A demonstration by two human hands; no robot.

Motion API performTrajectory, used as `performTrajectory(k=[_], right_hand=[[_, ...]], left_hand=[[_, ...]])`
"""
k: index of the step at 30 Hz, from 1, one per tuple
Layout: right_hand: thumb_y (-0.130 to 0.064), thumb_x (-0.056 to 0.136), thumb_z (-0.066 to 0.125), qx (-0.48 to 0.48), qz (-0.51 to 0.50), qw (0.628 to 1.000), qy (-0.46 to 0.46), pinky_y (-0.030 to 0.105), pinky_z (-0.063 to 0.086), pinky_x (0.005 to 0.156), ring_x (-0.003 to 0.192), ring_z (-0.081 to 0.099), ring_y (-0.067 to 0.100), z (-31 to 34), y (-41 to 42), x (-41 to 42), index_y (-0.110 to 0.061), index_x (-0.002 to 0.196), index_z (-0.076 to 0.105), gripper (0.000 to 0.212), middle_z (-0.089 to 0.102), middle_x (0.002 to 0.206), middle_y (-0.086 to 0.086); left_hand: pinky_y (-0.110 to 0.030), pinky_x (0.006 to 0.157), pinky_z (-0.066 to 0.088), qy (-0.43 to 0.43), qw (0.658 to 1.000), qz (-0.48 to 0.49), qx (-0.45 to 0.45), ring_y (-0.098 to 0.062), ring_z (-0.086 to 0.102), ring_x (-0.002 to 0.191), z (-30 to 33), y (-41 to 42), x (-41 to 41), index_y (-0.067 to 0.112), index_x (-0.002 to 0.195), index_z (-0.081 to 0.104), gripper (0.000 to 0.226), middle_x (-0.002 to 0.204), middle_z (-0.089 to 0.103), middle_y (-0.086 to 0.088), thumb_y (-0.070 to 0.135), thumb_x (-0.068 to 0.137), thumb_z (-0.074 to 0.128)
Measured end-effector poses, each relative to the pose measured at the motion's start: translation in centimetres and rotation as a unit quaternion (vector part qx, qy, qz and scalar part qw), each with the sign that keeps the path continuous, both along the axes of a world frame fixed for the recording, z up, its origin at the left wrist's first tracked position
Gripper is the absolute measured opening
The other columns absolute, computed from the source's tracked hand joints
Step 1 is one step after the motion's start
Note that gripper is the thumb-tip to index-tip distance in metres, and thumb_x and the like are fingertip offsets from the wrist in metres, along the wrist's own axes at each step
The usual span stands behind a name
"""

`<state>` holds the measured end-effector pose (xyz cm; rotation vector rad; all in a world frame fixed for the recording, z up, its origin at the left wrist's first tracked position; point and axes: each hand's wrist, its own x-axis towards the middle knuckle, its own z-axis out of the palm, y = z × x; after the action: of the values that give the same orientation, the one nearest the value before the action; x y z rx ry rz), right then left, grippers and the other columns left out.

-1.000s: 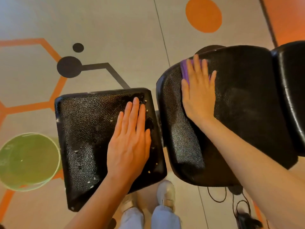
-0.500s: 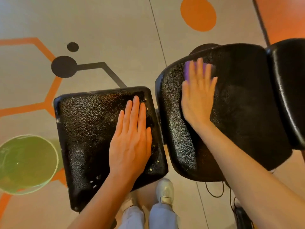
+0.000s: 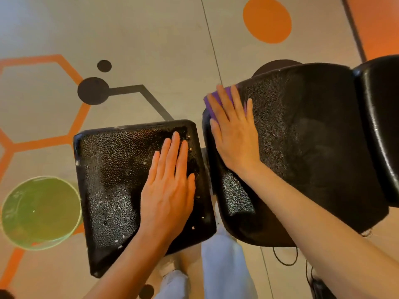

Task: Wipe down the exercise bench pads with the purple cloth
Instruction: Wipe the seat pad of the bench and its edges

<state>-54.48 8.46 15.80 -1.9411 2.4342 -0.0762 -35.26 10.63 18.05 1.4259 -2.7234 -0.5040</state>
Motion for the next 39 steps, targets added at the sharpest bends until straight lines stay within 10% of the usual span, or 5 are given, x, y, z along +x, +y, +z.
performTrajectory(k=[5, 18, 23, 29, 39], right_hand=[[-0.032, 0.097, 0.036, 0.086, 0.194, 0.977, 0.011, 0.048, 0.005, 0.118, 0.149, 0.008, 0.020, 0.3, 8.3, 0.5, -0.022, 0.151, 0.025, 0.056, 0.018, 0.160, -0.001], [-0.029, 0.101, 0.033, 0.036, 0.082, 0.996, -0.009, 0.047, 0.013, 0.121, 0.128, 0.048, 0.023, 2.6, -4.9, -6.5, -0.014, 0.123, 0.058, 0.037, 0.061, 0.123, 0.003], [-0.029, 0.099, 0.040, 0.054, 0.259, 0.964, -0.031, 0.040, 0.030, 0.114, 0.104, 0.061, 0.021, 2.2, -6.3, -5.8, -0.016, 0.106, 0.065, 0.030, 0.066, 0.104, 0.000], [-0.033, 0.102, 0.029, 0.053, 0.064, 0.995, -0.055, 0.033, 0.035, 0.102, 0.095, 0.059, 0.016, 3.4, -7.3, -11.2, -0.020, 0.104, 0.068, 0.041, 0.068, 0.097, -0.004], [-0.030, 0.103, 0.036, 0.049, 0.086, 0.991, -0.095, 0.030, 0.037, 0.100, 0.097, 0.062, 0.020, 4.9, -6.4, -15.9, -0.014, 0.110, 0.066, 0.035, 0.068, 0.097, 0.001]], left_hand=[[-0.043, 0.123, 0.013, 0.034, 0.999, 0.026, 0.015, -0.026, 0.010, 0.152, 0.6, -1.4, -1.6, 0.008, 0.153, 0.023, 0.063, 0.163, 0.016, -0.012, 0.028, 0.096, 0.041], [-0.040, 0.123, 0.016, 0.010, 0.997, 0.074, 0.010, -0.020, 0.038, 0.143, -1.1, -7.5, -8.8, 0.012, 0.141, 0.048, 0.044, 0.143, 0.054, -0.003, 0.026, 0.100, 0.036], [-0.042, 0.119, 0.028, 0.016, 0.998, 0.059, 0.015, -0.016, 0.055, 0.129, -1.4, -7.4, -8.6, 0.013, 0.123, 0.065, 0.032, 0.116, 0.071, 0.001, 0.024, 0.098, 0.047], [-0.039, 0.118, 0.030, 0.015, 0.997, 0.074, 0.010, -0.014, 0.060, 0.122, -1.2, -7.4, -8.8, 0.015, 0.133, 0.059, 0.037, 0.120, 0.070, -0.001, 0.030, 0.102, 0.044], [-0.039, 0.117, 0.030, 0.009, 0.998, 0.065, 0.008, -0.013, 0.061, 0.119, -1.2, -7.6, -8.9, 0.016, 0.134, 0.057, 0.038, 0.122, 0.069, 0.000, 0.028, 0.100, 0.044]])
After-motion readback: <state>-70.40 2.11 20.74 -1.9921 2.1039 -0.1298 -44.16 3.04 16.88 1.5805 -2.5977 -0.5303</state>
